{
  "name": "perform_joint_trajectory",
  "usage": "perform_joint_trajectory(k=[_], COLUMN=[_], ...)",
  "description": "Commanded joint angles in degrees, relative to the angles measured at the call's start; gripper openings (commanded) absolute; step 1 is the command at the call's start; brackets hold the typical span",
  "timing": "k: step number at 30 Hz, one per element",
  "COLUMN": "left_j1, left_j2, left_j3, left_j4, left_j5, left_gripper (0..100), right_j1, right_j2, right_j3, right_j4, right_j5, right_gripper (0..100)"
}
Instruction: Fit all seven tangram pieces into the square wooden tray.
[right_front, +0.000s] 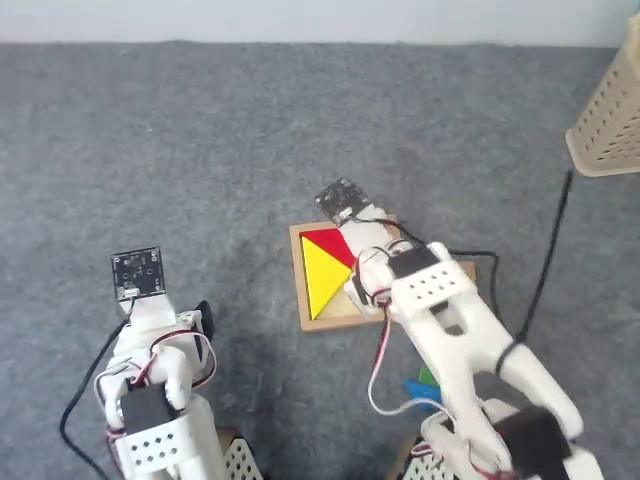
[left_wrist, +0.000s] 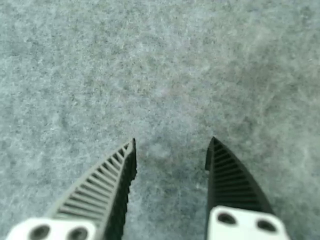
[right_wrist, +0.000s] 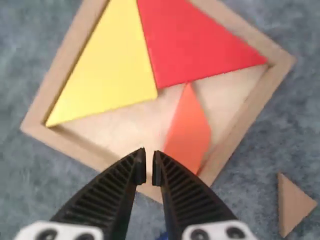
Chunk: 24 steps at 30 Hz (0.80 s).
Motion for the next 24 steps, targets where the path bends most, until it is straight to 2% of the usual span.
perform_joint_trajectory(k=[1, 3, 9, 15, 17, 20, 24], left_j1=[0.3, 0.3, 0.3, 0.3, 0.3, 0.3, 0.3], left_j2=[-0.8, -0.8, -0.8, -0.8, -0.8, -0.8, -0.8], left_j3=[-0.7, -0.7, -0.7, -0.7, -0.7, -0.7, -0.7], left_j4=[0.3, 0.3, 0.3, 0.3, 0.3, 0.3, 0.3], left_j5=[-0.3, -0.3, -0.3, -0.3, -0.3, -0.3, -0.3], left_gripper=[22, 22, 22, 22, 22, 22, 22], right_j1=[3.1, 3.3, 3.2, 3.2, 3.1, 2.0, 1.8], right_j2=[-5.7, -5.1, 0.1, 12.0, 15.2, 17.8, 18.9], right_j3=[0.7, 0.5, -3.5, -12.7, -14.9, -15.6, -15.6], right_j4=[-5.1, -5.7, -6.1, -5.6, -5.5, -5.6, -5.9], right_j5=[-5.9, -6.2, -6.1, -5.5, -2.4, 0.8, 1.5], right_gripper=[3.2, 5.4, 21.9, 23.0, 23.0, 23.0, 22.8])
